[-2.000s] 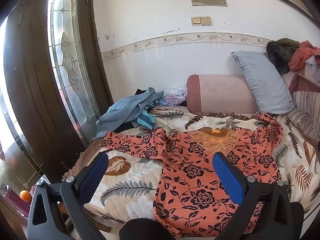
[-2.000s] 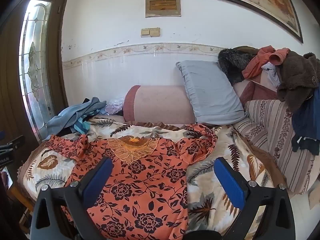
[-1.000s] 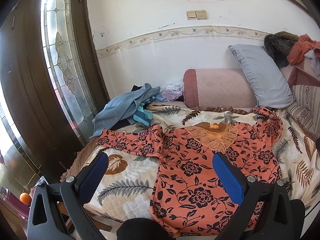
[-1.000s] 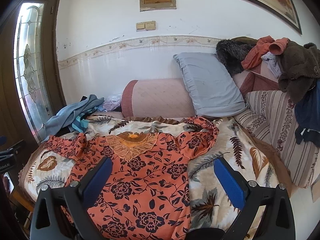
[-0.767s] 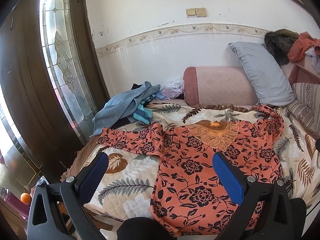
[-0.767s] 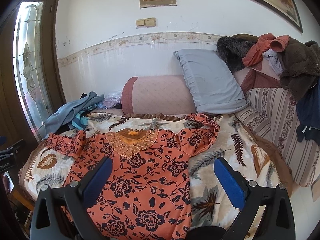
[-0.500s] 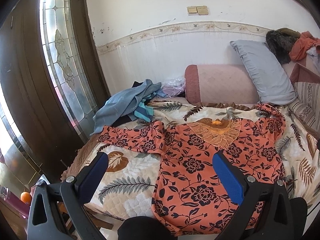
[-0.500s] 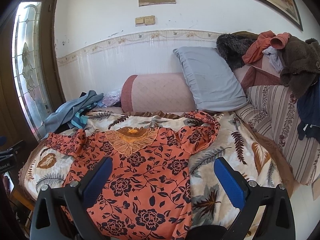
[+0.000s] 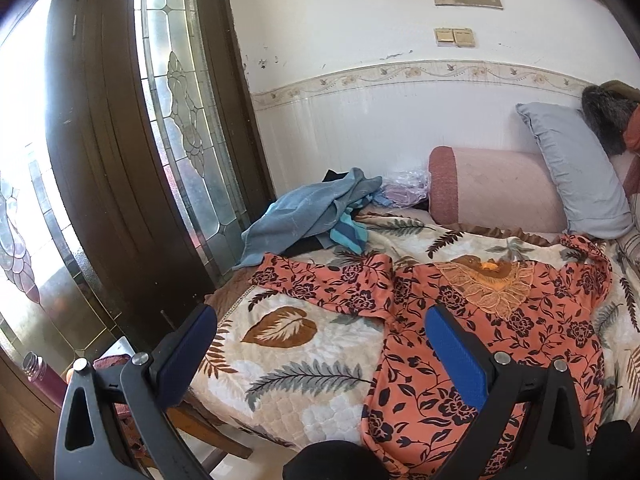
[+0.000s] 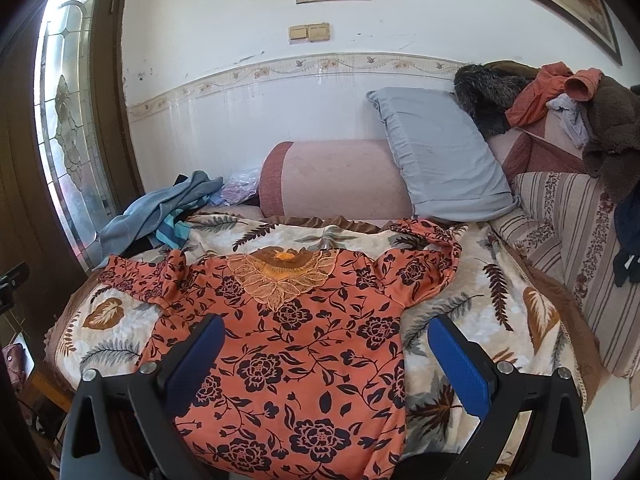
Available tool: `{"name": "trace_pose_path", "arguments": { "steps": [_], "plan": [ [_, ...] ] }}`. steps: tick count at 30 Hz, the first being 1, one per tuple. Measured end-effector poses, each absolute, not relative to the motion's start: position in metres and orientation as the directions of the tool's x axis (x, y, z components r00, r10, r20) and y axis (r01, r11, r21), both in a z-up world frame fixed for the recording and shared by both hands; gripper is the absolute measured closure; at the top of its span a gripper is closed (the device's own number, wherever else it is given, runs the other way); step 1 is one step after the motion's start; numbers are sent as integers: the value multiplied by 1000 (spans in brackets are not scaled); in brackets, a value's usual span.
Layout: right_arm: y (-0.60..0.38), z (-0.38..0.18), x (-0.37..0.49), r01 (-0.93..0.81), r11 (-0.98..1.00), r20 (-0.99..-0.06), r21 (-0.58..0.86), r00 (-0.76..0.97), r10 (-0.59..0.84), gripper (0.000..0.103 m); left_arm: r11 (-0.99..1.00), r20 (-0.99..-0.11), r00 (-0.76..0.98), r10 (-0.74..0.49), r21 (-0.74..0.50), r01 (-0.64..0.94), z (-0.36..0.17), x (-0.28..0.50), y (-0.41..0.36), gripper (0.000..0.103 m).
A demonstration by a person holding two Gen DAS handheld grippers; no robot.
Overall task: Fold small clothes
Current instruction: 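Move both grippers over the orange floral dress toward its sleeves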
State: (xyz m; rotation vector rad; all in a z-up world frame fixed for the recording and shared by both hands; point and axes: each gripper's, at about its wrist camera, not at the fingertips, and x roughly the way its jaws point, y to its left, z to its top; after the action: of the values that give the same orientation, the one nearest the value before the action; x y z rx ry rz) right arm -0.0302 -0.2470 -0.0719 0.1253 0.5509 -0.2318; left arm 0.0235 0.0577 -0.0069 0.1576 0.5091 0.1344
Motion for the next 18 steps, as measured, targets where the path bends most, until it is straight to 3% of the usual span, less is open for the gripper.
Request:
{"name": "trace_pose_path", "arguments": {
  "steps": [14,18],
  "plan": [
    [-230,-72,-18,218,975,-538,44,827,-160,1,977,-480,856,191,174,-121,-11,28,76,0],
    [-241,-76,-18,229,972,-548,48,820,-166,1,982,-520,839,158,170,-80,-22,38,64,0]
  ]
}}
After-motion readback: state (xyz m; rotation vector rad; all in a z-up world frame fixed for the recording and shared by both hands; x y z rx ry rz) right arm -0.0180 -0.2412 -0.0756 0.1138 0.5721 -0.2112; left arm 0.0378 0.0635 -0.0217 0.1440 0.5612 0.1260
